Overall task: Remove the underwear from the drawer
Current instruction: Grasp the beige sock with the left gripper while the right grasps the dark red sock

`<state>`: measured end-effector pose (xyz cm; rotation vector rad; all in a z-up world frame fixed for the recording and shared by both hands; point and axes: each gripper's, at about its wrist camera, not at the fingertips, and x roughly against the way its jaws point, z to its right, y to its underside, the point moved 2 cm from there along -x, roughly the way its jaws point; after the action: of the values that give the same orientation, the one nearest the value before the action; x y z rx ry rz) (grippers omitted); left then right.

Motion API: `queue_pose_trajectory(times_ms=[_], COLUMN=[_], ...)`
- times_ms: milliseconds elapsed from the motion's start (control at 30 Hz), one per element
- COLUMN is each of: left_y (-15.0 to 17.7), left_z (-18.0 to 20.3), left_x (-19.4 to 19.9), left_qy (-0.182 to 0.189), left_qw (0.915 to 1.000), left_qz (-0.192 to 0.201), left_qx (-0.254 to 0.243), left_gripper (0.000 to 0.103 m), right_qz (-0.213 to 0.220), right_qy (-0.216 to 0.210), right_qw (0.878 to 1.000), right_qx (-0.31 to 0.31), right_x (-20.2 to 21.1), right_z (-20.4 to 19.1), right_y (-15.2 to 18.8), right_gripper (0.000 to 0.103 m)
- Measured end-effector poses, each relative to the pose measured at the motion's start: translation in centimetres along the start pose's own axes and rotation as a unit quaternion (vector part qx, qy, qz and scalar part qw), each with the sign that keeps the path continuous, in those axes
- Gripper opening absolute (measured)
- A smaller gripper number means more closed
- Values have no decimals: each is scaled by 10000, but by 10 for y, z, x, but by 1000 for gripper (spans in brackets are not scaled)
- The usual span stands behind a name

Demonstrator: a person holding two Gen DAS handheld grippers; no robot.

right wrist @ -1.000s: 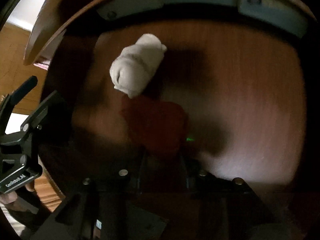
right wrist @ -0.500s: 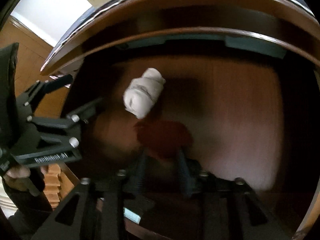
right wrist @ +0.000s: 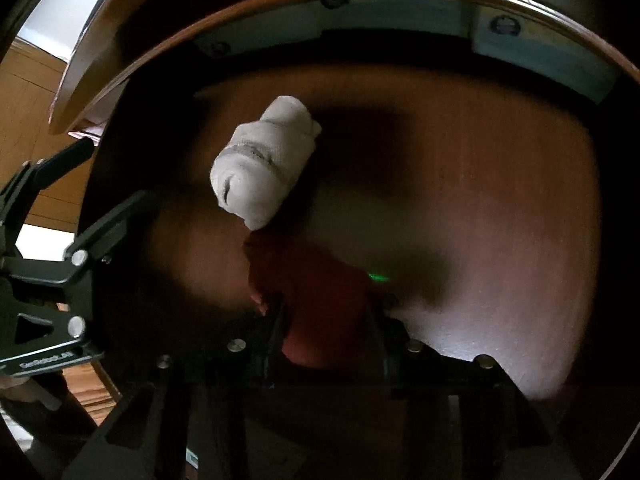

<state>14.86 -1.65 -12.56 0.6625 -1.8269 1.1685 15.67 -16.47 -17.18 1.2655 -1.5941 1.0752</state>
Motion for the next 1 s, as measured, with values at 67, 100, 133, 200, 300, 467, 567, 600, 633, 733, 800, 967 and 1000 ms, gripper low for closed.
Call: queue_pose_trajectory(times_ms=[67,100,133,200,300,467,567,600,633,733,800,967,1000], left_y=[-1,-2,-4,-8,-17,-27,-29,-30,-30,-29,-29,-31,-31], left_z=[6,9,13,21,31,48,55,55,56,59,58,52,51], left_x=[-3,-5,-6,-9,-17,-37,-48,-51,-54,-60,-65,-66,-64], left_qy=[-15,-6,29,169,284,258,235,223,267,535,712,834,888], left_qw=[9999,9999,9997,9994,9989,9977,9960,9953,9943,9907,9876,9874,9874], left_qz=[-45,-59,-64,-87,-175,-463,-651,-731,-812,-1017,-1173,-1159,-1135], left_qx=[-93,-149,-214,-288,-323,-430,-568,-601,-638,-733,-758,-681,-655], left_gripper=[102,102,102,102,102,92,84,83,81,69,60,48,46], right_qz=[35,90,147,390,921,1519,1614,1645,1662,1723,1766,1840,1861], right_qy=[85,135,144,87,109,227,201,185,166,93,57,-43,-66], right_qw=[9999,9999,9998,9991,9954,9878,9864,9859,9856,9845,9837,9820,9815], right_qx=[51,60,32,-108,-239,-256,-243,-253,-268,-304,-330,-416,-440], right_x=[3,6,9,18,40,69,78,86,88,94,92,97,95], right_z=[2,4,6,12,20,23,28,29,30,31,30,31,32], right_y=[4,6,9,16,24,39,42,51,53,53,53,61,61], right_gripper=[38,37,37,37,37,37,37,37,37,37,37,37,37])
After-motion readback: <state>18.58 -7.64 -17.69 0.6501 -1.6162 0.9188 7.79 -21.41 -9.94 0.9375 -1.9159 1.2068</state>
